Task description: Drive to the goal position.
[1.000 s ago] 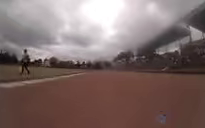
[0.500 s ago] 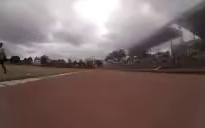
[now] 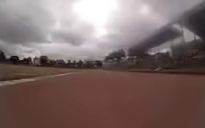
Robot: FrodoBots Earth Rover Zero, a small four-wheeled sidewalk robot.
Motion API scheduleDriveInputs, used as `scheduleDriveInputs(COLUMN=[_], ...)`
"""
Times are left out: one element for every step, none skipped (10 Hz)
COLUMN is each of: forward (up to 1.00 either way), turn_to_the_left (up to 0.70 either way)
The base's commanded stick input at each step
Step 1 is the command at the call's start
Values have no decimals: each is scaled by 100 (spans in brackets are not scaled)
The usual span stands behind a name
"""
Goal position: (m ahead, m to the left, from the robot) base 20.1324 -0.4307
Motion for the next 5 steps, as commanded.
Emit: scheduleDriveInputs(forward=[100,100,100,100,100], turn_to_the_left=[0,0,0,0,0])
